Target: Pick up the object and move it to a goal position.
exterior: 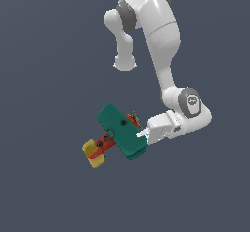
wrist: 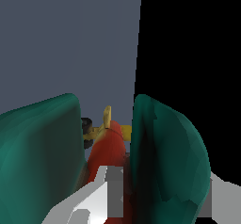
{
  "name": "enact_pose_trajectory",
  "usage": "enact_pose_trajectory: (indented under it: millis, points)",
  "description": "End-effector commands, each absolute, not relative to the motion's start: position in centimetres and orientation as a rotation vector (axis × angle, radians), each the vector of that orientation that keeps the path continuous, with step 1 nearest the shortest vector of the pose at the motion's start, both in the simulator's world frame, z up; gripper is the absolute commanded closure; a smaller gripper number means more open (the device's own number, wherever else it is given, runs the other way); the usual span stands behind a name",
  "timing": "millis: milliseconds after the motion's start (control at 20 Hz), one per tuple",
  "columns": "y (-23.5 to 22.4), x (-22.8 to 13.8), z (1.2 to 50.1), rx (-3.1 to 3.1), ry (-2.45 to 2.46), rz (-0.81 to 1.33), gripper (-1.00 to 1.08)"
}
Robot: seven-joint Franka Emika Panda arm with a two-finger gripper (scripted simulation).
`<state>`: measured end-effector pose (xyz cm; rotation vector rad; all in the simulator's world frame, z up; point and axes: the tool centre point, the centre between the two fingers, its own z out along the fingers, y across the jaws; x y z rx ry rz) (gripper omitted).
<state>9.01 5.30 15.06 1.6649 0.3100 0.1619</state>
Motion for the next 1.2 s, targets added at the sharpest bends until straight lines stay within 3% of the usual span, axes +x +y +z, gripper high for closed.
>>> enact_pose_trajectory:
  millis: [0, 1150]
  points:
    - [5.9, 8.6, 16.4, 1.665, 0.306, 0.166, 1.08]
    - [17.6, -1.8, 36.5, 1.667, 0.304, 0.161, 1.08]
